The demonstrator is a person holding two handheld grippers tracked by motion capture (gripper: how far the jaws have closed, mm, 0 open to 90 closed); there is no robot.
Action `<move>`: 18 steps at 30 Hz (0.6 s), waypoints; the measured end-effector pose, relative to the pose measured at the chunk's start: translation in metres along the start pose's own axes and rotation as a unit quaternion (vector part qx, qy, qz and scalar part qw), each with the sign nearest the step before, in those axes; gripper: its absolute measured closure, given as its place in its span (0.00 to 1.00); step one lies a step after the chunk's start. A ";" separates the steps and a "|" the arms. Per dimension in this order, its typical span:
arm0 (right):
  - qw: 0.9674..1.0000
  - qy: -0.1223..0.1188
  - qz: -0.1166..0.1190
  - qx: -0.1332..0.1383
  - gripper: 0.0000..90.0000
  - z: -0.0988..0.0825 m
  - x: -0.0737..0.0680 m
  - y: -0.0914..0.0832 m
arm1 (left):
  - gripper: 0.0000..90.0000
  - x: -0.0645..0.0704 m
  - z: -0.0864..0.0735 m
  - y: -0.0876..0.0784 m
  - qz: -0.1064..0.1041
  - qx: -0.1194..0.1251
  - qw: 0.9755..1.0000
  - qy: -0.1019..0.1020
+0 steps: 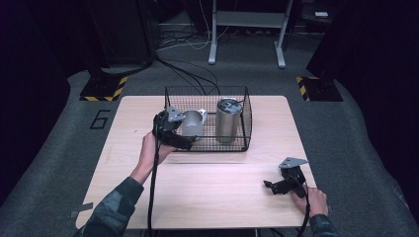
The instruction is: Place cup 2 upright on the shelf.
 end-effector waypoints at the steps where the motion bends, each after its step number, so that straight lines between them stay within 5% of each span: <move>1: 1.000 0.000 0.000 0.000 0.00 0.000 0.000 0.000 | 0.01 0.000 -0.004 -0.004 -0.001 0.003 1.000 -0.003; 8: 1.000 0.000 0.000 0.000 0.00 0.000 0.000 0.000 | 0.01 -0.006 -0.042 -0.019 0.006 0.007 1.000 -0.007; 18: 1.000 0.000 0.000 -0.001 0.00 0.000 0.000 0.000 | 0.01 -0.040 -0.100 -0.035 0.030 0.012 0.998 -0.052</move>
Point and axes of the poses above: each handheld gripper's, and its own axes: y roughly forward along the jaws, z roughly out of its top, x roughly to its right, the point moved 7 cm from there along y, roughly forward along the jaws, and after that the axes turned 14 degrees about -y, right-handed, at the moved point
